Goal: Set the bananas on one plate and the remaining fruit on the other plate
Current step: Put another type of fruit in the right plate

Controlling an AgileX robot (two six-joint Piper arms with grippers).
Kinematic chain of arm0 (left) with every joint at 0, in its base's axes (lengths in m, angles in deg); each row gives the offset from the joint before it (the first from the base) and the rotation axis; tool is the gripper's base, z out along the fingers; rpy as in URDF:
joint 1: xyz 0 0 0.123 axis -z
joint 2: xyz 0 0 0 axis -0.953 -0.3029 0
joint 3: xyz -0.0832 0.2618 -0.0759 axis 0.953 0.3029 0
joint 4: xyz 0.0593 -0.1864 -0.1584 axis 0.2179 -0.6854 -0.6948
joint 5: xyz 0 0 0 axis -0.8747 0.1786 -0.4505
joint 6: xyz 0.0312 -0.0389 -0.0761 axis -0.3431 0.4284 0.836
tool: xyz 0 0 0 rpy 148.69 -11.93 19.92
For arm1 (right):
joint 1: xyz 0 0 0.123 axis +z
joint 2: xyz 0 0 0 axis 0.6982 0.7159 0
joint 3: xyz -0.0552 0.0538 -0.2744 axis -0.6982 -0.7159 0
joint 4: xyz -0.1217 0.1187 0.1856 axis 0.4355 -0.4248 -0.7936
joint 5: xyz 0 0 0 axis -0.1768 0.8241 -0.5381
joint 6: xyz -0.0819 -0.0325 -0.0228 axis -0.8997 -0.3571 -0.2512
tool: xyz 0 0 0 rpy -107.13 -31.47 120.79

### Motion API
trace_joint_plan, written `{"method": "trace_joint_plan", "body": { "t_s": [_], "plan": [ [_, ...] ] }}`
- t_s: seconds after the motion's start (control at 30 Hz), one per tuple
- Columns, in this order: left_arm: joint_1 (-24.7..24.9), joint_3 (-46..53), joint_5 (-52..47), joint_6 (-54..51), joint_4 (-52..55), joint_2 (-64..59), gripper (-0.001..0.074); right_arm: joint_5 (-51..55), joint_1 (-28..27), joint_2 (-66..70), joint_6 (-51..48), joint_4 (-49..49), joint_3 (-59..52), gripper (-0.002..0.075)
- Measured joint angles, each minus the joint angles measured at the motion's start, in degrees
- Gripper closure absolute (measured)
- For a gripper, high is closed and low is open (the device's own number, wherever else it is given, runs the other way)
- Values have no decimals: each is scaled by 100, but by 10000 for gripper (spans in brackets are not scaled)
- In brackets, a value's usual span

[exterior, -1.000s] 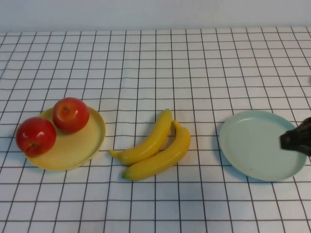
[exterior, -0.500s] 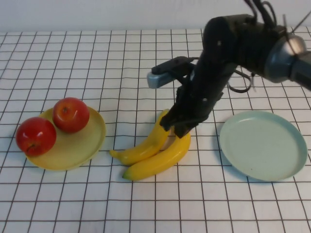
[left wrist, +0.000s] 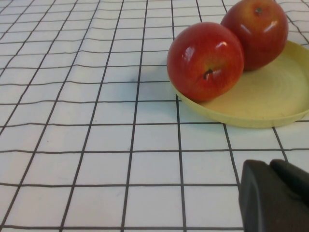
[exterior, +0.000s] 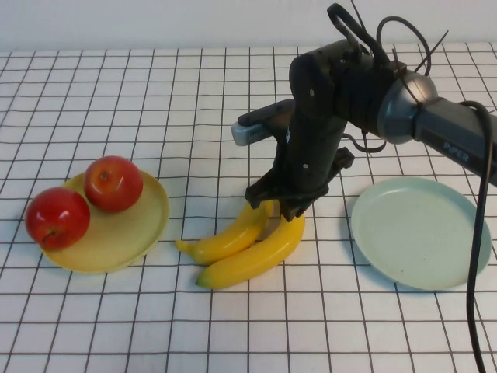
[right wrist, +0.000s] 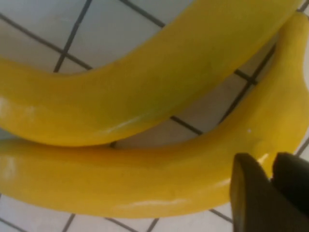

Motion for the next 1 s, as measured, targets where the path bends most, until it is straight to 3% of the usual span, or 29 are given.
{"method": "trace_joint_plan", "body": {
  "t_s": [0.1,0.27,0.37,0.83,1.0],
  "plan": [
    [0,0,0,0,0,0,739,0,-11,-12,430,49,0,551],
    [0,0,0,0,0,0,739,0,-34,-12,956,53,0,218],
    [0,0,0,0,0,0,739,0,-34,1,1137,62,0,136],
    [0,0,0,0,0,0,739,0,-61,460,1361,-107,10,225],
    [0,0,0,0,0,0,739,0,-95,526,1349,-276,10,359]
  ]
}}
